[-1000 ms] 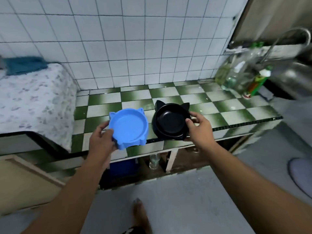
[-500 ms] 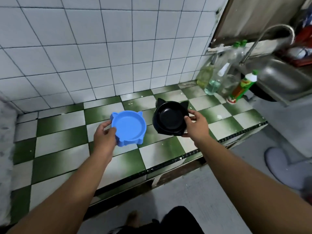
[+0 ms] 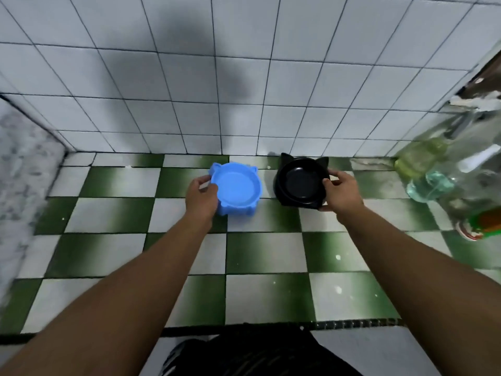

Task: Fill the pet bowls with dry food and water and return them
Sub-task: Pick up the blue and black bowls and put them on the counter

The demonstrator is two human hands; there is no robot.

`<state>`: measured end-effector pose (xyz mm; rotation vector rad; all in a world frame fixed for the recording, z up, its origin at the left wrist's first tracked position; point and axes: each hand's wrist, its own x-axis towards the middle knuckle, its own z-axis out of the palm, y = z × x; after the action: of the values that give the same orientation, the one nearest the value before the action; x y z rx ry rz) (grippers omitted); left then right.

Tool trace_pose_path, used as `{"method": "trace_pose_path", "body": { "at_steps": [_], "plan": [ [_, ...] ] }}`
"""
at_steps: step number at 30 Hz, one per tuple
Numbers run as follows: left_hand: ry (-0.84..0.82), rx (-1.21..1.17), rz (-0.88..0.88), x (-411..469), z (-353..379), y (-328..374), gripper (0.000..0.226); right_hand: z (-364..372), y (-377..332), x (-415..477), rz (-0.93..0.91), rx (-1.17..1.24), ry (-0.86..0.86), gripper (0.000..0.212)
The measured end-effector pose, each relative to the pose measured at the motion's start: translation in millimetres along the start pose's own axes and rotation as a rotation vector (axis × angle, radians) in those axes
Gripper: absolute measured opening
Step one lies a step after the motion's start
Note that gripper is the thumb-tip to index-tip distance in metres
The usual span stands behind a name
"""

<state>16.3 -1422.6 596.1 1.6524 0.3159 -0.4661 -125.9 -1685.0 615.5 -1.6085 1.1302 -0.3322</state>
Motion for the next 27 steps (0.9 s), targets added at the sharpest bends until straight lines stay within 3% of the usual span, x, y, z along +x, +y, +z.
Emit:
{"method": "trace_pose_path", "body": {
  "at_steps": [9,17,27],
  "plan": [
    [0.069,0.053,0.044,32,52,4,0.027,18,16,74,-0.040,-0.166,-0.040,0.026],
    [0.269,0.419,0.216,54,55,-8,0.024,12,23,81,-0.169,-0.326,0.037,0.029],
    [0.281,0.378,0.146,56,56,-9,0.012,17,24,80,-0.147,-0.329,0.013,0.024]
  ]
}}
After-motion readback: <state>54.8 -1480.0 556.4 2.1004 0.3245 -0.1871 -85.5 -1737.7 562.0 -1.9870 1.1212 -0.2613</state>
